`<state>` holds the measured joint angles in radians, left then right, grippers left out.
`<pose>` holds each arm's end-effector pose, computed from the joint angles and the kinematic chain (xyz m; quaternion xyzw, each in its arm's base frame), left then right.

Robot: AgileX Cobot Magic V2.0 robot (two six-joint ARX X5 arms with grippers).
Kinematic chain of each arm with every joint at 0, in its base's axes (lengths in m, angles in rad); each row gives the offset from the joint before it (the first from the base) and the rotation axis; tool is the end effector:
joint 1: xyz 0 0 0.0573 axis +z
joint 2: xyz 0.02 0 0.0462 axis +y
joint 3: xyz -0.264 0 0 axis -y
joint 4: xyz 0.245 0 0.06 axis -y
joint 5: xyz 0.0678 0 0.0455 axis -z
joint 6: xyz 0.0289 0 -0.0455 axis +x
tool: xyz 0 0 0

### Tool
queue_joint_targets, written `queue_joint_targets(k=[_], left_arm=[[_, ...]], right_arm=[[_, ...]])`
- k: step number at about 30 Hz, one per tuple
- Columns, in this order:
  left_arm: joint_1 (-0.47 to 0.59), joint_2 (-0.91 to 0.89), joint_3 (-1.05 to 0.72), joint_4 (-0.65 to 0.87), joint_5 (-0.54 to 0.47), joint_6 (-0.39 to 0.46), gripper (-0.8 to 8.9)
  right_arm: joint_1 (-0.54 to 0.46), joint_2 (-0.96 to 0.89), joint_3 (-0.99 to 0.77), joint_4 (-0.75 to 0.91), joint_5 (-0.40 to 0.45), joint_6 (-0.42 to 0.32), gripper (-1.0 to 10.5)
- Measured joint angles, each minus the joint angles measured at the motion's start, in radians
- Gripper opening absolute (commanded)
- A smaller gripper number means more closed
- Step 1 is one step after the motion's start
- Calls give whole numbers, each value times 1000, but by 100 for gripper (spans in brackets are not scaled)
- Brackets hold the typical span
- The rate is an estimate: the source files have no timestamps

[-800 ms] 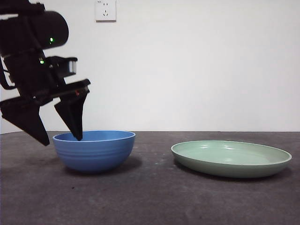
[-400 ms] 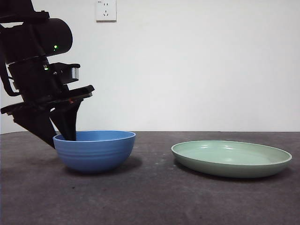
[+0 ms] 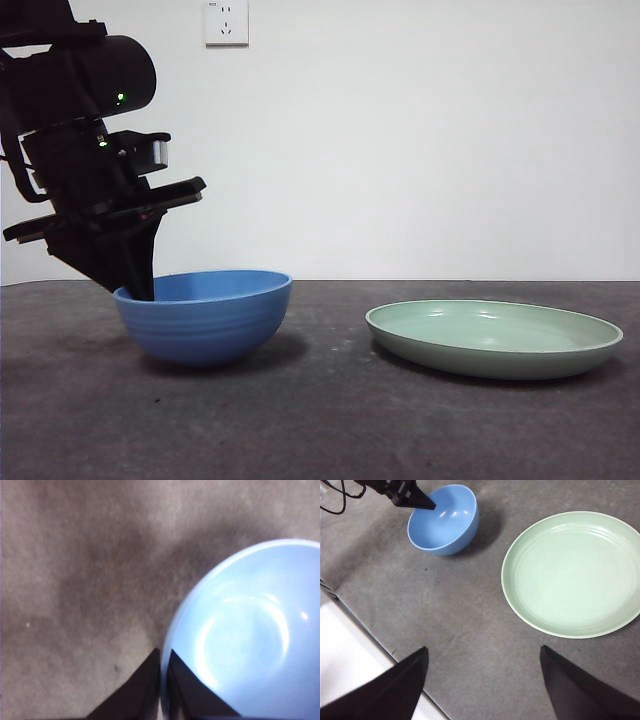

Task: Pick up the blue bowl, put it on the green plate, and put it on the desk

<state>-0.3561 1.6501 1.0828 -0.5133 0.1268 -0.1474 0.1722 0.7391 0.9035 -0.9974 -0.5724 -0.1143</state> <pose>0.3035 -0.1168 0.2005 -0.0026 0.5247 -0.1669 0.8348 0.1143 0.0358 0.3125 0.0316 0.3768 0.3548 0.8551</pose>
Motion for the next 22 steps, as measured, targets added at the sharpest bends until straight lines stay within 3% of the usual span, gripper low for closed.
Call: queue_joint_targets(k=[10, 22], left_arm=[[-95, -80, 174, -64, 1, -45, 10], [-243, -7, 420, -73, 2, -73, 11]], right_arm=[[0, 0, 0, 0, 0, 0, 357], [0, -9, 0, -2, 0, 24, 357]])
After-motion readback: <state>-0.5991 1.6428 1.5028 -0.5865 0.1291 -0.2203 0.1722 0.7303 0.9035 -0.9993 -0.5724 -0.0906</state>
